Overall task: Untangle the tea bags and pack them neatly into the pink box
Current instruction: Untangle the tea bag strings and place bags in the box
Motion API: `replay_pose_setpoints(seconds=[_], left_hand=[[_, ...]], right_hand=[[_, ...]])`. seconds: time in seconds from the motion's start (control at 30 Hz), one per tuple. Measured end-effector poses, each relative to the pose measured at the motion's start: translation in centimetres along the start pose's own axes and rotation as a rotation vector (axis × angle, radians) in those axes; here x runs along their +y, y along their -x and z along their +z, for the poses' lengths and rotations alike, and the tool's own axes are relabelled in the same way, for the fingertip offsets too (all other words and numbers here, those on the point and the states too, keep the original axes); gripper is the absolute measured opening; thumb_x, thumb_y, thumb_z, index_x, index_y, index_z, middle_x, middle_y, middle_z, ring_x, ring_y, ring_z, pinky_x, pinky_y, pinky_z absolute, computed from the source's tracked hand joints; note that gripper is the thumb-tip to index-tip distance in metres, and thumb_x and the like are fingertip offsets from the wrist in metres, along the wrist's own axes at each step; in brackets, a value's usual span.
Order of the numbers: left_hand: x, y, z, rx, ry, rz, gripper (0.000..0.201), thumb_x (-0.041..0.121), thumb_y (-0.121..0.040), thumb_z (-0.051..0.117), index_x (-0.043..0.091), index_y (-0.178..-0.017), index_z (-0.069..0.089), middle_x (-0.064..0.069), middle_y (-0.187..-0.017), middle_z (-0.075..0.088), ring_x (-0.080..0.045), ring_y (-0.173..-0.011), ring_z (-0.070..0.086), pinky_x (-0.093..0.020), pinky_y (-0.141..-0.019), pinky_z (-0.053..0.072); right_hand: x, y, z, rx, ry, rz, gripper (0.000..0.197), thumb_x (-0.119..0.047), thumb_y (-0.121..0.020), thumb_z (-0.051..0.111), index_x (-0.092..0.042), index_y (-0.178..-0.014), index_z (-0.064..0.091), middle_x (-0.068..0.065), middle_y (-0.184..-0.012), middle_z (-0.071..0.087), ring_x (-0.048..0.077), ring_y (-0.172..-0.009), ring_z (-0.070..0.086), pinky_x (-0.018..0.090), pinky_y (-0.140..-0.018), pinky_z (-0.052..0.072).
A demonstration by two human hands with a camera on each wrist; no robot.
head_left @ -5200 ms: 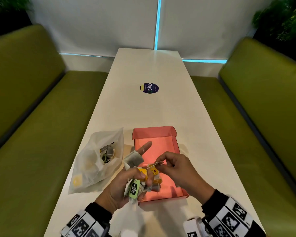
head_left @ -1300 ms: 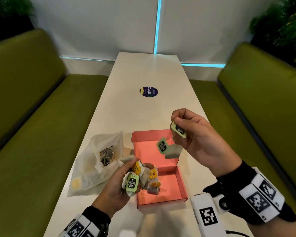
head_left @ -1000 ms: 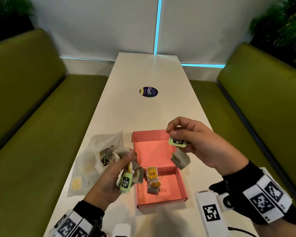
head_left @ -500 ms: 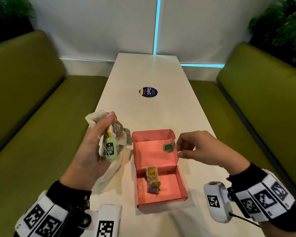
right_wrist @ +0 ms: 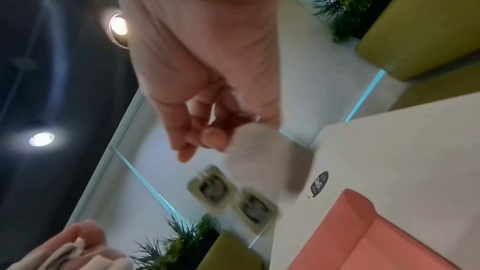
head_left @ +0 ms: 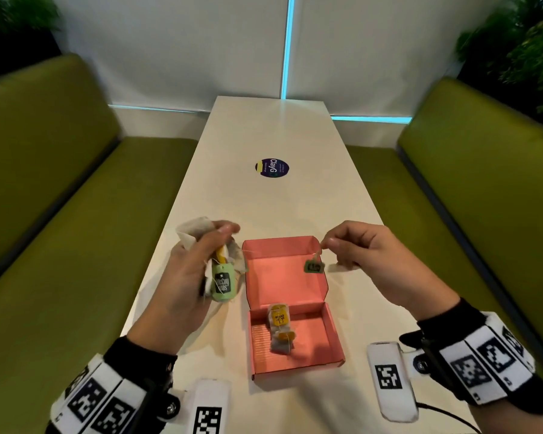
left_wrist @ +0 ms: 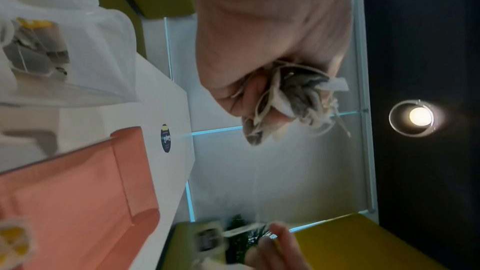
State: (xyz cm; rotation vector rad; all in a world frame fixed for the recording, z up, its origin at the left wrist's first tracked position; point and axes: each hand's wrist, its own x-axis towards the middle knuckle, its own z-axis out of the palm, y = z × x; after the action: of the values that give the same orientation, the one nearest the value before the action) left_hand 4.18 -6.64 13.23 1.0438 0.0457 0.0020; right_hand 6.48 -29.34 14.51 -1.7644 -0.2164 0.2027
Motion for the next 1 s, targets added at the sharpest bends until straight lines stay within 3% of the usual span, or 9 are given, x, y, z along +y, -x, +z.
replay_pose_setpoints(seconds=[0.13,0.23,0.3,0.43,0.57,0.7,0.83,0.9,1.0], left_hand=[[-1.0,-0.1,0.0,-0.014,-0.128,-0.088,0.026,0.032,-0.073,0.060,0.010,-0.060,0.052,-0.002,-0.050,0.055,-0.013,-0.042,0.055,-0.019,-0.042,0.044],[-1.6,-0.1,0.1,-0.063,-0.265,-0.126,0.034,0.046,-0.070,0.072,0.014,-0.059,0.063,-0.007,-0.059,0.060,-0.016,-0.047,0.055,-0.024,-0.049,0.045],[-2.1,-0.2,0.3,-0.056,-0.341,-0.104,0.028,0.038,-0.066,0.078,0.013,-0.061,0.067,-0.009,-0.065,0.062,-0.014,-0.050,0.050,-0.025,-0.052,0.041],[-3.1,-0.5,0.8,0.025,-0.372,-0.063,0.029,0.019,-0.061,0.082,0.008,-0.063,0.055,-0.003,-0.056,0.055,-0.013,-0.049,0.050,-0.024,-0.055,0.039],[-3.0,0.0,1.8,-0.079,-0.427,-0.048,0.004,0.010,-0.074,0.073,0.012,-0.077,0.071,0.003,-0.066,0.065,-0.010,-0.060,0.056,-0.019,-0.057,0.046],[-3.2,0.2,2.4,-0.119,-0.456,-0.051,0.015,0.009,-0.076,0.072,0.021,-0.084,0.073,0.010,-0.077,0.073,0.000,-0.072,0.065,-0.012,-0.067,0.050],[-3.5,0.5,3.1,-0.126,-0.475,-0.057,0.013,0.014,-0.076,0.073,0.020,-0.087,0.071,0.017,-0.070,0.071,0.007,-0.066,0.062,-0.007,-0.058,0.046],[-3.5,0.6,3.4,-0.138,-0.432,-0.068,0.011,0.011,-0.078,0.070,0.010,-0.089,0.071,0.010,-0.066,0.070,0.003,-0.061,0.063,-0.009,-0.054,0.046],[-3.6,0.6,3.6,-0.153,-0.383,-0.075,0.012,0.006,-0.078,0.069,0.003,-0.090,0.072,-0.009,-0.074,0.072,-0.009,-0.069,0.068,-0.013,-0.062,0.050]], right_hand=[[-0.5,-0.1,0.5,0.048,-0.071,0.030,0.015,-0.002,-0.090,0.052,-0.004,-0.079,0.062,-0.012,-0.056,0.058,0.001,-0.043,0.035,0.014,-0.043,0.029],[-0.8,0.1,0.9,0.044,-0.022,0.026,0.015,-0.001,-0.089,0.054,-0.004,-0.078,0.063,-0.012,-0.052,0.058,0.000,-0.039,0.036,0.011,-0.041,0.024],[-0.9,0.2,1.1,0.031,-0.025,0.032,0.015,-0.002,-0.088,0.056,-0.005,-0.076,0.065,-0.011,-0.053,0.058,0.000,-0.038,0.037,0.010,-0.041,0.025],[-1.3,0.4,1.3,0.014,-0.100,0.042,0.013,-0.003,-0.085,0.058,-0.004,-0.074,0.067,0.005,-0.061,0.053,0.000,-0.036,0.032,0.010,-0.038,0.025],[-1.3,0.5,1.5,0.015,-0.135,0.048,0.011,-0.004,-0.081,0.061,-0.004,-0.073,0.068,-0.003,-0.049,0.047,0.002,-0.037,0.029,0.012,-0.038,0.023],[-1.7,0.7,1.4,-0.008,-0.157,0.035,0.010,-0.006,-0.080,0.060,-0.004,-0.073,0.066,-0.009,-0.044,0.049,0.000,-0.035,0.031,0.011,-0.037,0.024],[-1.9,0.6,1.3,-0.024,-0.206,0.029,0.012,-0.015,-0.072,0.062,-0.004,-0.074,0.067,-0.009,-0.042,0.048,0.002,-0.037,0.028,0.012,-0.038,0.022],[-1.8,0.6,1.3,-0.027,-0.224,0.030,0.010,-0.020,-0.068,0.066,-0.011,-0.068,0.071,-0.010,-0.043,0.046,0.005,-0.040,0.023,0.014,-0.038,0.020],[-1.5,0.5,1.3,-0.024,-0.252,0.038,0.004,-0.015,-0.070,0.073,-0.015,-0.066,0.073,-0.008,-0.044,0.042,0.006,-0.042,0.021,0.015,-0.040,0.018]])
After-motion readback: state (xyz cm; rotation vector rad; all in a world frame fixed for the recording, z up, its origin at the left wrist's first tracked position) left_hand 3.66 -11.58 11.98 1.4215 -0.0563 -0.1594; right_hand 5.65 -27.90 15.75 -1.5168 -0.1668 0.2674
